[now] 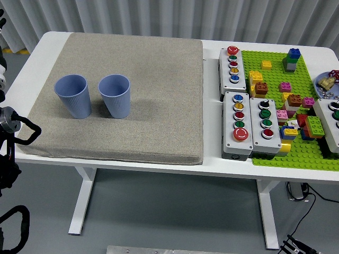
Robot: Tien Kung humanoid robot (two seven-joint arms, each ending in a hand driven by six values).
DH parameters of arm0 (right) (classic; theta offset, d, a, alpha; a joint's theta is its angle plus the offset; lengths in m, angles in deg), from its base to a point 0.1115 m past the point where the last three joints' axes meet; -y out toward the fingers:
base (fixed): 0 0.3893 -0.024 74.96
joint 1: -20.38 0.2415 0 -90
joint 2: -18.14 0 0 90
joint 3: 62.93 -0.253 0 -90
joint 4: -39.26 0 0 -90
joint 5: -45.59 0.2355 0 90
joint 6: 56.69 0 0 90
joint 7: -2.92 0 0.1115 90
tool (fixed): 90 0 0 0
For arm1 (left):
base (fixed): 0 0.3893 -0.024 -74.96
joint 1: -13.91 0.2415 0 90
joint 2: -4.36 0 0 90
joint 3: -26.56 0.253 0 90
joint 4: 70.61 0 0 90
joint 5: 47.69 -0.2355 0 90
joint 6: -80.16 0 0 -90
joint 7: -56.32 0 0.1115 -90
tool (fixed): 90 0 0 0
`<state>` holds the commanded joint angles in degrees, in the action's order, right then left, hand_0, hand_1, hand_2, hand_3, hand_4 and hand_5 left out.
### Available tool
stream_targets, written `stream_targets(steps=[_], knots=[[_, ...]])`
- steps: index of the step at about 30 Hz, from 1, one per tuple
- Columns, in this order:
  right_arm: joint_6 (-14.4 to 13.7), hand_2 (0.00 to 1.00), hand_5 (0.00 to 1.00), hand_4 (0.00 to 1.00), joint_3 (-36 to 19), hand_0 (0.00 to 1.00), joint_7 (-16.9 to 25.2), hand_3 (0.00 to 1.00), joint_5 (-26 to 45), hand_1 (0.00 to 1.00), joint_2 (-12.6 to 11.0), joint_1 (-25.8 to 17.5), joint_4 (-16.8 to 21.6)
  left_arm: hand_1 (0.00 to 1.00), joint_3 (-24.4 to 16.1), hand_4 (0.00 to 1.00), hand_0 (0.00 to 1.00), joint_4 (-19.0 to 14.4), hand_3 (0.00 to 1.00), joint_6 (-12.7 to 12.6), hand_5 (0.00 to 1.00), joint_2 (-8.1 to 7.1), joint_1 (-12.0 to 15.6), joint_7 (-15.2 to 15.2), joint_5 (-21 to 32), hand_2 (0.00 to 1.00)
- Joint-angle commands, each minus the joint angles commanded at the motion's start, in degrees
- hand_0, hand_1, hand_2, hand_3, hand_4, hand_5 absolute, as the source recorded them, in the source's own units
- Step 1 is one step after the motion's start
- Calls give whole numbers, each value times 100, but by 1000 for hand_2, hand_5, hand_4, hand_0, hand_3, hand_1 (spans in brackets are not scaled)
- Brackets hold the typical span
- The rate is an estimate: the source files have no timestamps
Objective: Pick cup pour cup place
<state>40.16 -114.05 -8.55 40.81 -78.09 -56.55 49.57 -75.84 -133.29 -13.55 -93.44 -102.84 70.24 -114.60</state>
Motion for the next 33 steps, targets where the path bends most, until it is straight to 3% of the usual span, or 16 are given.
stream_targets(steps=[33], knots=[[155,724,263,200,-447,756,-59,614,-302,684,-58,-97,0,850,65,779,844,-34,930,-20,998,-3,-41,-32,-63,943]])
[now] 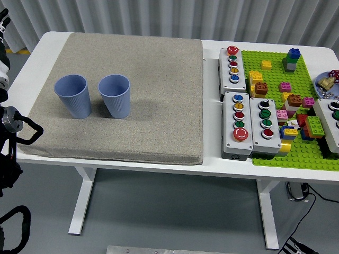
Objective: Pick cup pour cup place
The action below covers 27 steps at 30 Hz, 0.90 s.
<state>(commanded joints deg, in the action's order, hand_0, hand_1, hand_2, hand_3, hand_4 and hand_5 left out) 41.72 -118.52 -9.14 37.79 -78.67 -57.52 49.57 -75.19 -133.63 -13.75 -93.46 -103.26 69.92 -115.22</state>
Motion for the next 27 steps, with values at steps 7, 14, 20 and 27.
stream_targets(steps=[7,14,20,27], knots=[[19,724,268,204,20,757,-21,617,45,684,-22,-13,0,850,1,777,844,-8,928,-3,998,7,-12,-5,-2,940],[37,724,274,208,-8,757,-69,617,44,684,-33,16,0,849,-3,776,843,-24,928,-13,998,-2,-46,-11,-6,944],[81,722,275,207,-94,758,-121,616,-4,684,-56,60,0,850,-13,777,845,-32,928,-16,998,3,-112,-9,-10,945],[70,719,280,212,-54,758,-107,617,20,685,-42,14,0,852,14,777,844,-30,927,-16,998,11,-82,-17,-18,945]])
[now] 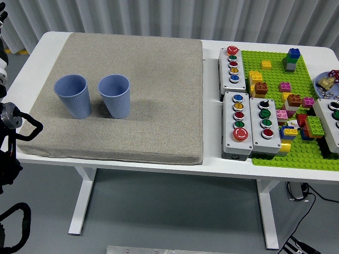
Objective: Pick cup pour cup place
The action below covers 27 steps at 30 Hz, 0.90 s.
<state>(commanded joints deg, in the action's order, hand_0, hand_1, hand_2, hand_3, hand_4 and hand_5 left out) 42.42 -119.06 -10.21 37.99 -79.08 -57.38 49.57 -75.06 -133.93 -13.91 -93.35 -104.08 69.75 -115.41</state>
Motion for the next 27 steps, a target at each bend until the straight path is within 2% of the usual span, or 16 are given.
stream_targets(steps=[19,27], knots=[[36,720,298,218,-2,758,48,618,129,685,-23,-171,0,850,75,774,844,8,921,-21,998,19,57,-11,-22,942],[116,718,314,218,-255,758,78,619,111,685,-52,-306,0,849,69,773,842,-1,920,-21,998,33,50,-14,-21,940]])
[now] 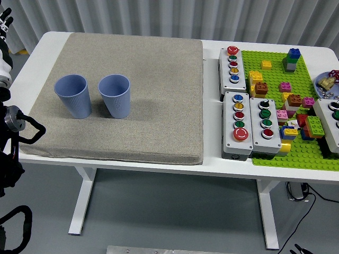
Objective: Pick cup pour cup place
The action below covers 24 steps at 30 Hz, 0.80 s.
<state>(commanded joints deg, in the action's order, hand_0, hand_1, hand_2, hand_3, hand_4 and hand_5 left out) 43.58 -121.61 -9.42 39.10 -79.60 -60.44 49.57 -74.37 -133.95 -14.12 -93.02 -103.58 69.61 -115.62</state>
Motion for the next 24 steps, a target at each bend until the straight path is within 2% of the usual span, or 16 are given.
stream_targets(steps=[8,24], knots=[[-5,718,318,221,-197,758,36,620,-87,684,18,-12,0,848,-6,772,841,0,918,2,998,-6,-9,-4,4,941],[-8,717,345,229,-48,758,-166,620,-196,685,5,57,0,849,-23,771,842,-5,915,7,998,-2,-17,-4,3,940]])
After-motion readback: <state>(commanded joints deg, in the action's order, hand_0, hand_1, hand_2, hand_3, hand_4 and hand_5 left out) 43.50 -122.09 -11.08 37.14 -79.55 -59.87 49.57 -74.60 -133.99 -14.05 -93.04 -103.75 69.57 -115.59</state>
